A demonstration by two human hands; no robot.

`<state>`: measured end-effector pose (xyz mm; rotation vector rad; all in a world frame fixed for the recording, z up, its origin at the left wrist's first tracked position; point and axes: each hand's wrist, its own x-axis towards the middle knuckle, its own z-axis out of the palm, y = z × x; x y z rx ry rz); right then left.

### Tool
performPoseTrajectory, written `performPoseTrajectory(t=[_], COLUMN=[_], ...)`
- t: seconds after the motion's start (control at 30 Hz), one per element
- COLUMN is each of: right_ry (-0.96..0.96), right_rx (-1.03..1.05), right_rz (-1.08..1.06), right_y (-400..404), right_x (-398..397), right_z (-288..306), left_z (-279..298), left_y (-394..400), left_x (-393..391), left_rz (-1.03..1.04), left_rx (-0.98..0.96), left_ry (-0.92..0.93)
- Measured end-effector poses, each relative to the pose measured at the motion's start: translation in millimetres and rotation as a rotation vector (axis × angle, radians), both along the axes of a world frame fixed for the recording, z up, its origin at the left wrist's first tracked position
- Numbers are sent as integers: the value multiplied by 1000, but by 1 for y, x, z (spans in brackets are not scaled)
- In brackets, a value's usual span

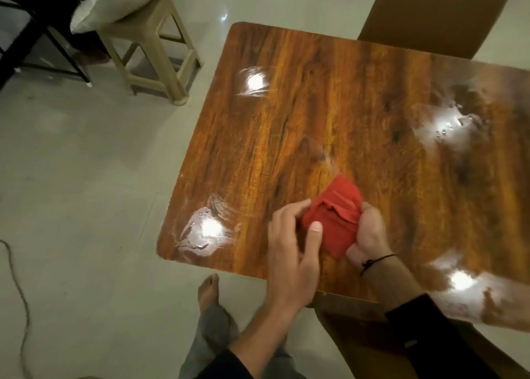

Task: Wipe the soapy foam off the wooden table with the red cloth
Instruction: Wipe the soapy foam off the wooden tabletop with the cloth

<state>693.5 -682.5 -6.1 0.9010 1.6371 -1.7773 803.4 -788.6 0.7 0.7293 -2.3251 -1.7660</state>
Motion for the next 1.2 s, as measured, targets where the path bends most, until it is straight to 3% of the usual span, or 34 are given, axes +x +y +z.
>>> performPoseTrajectory(t=[0.13,0.2,0.47,0.67,0.83,0.97,1.1,1.2], right_ry=[244,223,156,321,471,431,388,481], right_rx=[138,180,302,396,331,2,64,163], right_rz=[136,58,-7,-78,-272,-310,-154,36], right_y=[5,4,-26,-36,-25,-9,8,4], right_x=[42,47,29,21,1,-16,-44,-64], right_z=[-14,-19,-41,-52,-56,-58,-57,-54], left_z=[-7,-21,-61,-66,-58,-60,-80,-99], left_y=[52,57,39,26,14,-2,-17,-34], left_x=[-25,-33,-61,-75,-79,-71,-63,-63], left_rz=[-9,79,335,281,278,-97,-526,-684], left_rx=[290,412,499,512,310,71,-304,-522], left_ry=[-206,-275,-263,-211,-116,177,488,496])
